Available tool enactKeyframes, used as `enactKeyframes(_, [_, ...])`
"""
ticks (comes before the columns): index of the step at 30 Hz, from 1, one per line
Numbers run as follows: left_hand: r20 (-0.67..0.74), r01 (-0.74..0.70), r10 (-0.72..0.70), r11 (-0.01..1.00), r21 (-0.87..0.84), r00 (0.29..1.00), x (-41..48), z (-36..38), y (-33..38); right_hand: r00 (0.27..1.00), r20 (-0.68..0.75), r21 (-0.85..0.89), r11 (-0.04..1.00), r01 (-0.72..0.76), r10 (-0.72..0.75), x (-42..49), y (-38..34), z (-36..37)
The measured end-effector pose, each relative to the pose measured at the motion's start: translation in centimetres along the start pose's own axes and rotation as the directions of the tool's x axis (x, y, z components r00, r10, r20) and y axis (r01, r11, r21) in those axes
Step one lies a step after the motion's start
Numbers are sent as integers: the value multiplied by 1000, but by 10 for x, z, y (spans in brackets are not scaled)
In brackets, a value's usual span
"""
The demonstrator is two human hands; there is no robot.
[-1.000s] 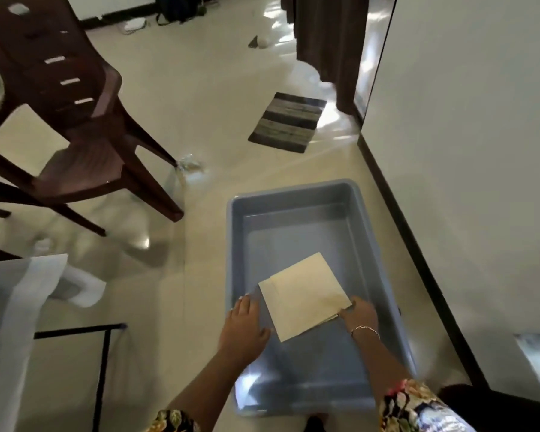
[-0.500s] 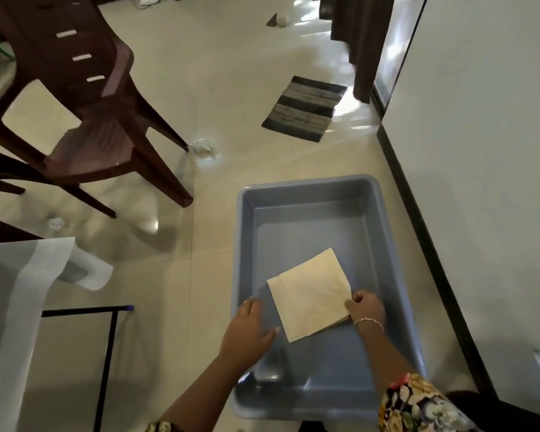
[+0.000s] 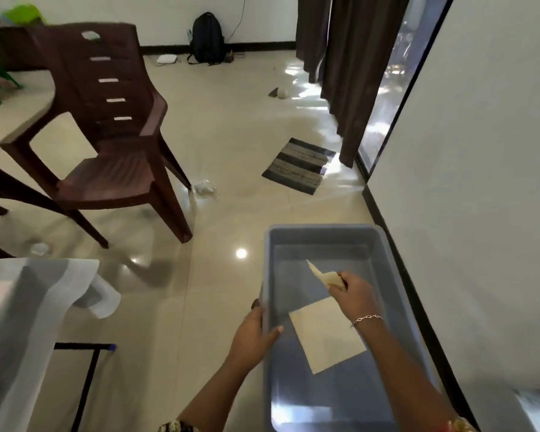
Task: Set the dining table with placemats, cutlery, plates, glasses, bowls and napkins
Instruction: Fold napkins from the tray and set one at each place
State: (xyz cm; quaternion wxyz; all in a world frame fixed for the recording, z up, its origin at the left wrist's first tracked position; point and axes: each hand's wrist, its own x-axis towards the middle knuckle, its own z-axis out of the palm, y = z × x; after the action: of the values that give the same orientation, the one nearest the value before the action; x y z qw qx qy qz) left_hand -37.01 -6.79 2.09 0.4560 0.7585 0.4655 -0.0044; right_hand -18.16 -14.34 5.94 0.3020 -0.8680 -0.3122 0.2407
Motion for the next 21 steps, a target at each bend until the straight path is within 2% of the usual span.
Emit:
enactKeyframes(2, [-27, 25, -30, 984, -176, 999, 0, -26, -8, 999, 28, 25, 999, 42, -42, -9, -44, 8])
enactKeyframes(4, [-17, 100, -119, 899, -427, 993, 1, -56, -21, 996, 36, 69, 995, 77, -80, -18, -89, 20])
enactKeyframes(6, [75, 187, -186, 709, -680, 980, 3, -89, -36, 993, 60, 186, 978, 91, -103, -27, -137, 32])
enactKeyframes(8, [196, 259, -178, 476, -841, 964, 3, -122, -50, 991, 89, 396, 916, 54, -97, -33, -188, 46])
enactKeyframes(11, [299, 319, -128, 178, -931, 946, 0, -170, -73, 984, 169, 684, 725, -82, -48, -36, -251, 65])
enactKeyframes(13, [299, 302, -42, 66, -951, 953, 0, -202, -85, 979, 199, 752, 647, -123, -46, -35, -281, 76])
enactKeyframes(16, [267, 271, 121, -22, -962, 956, -1, -239, -98, 963, 254, 785, 600, -153, -87, -32, -314, 91])
enactKeyframes(18, [244, 261, 172, -87, -961, 955, 0, -255, -100, 949, 295, 806, 561, -187, -108, -27, -332, 99])
enactKeyframes(21, [169, 179, 94, -110, -978, 981, 8, -276, -98, 946, 298, 812, 557, -178, -132, -16, -352, 104])
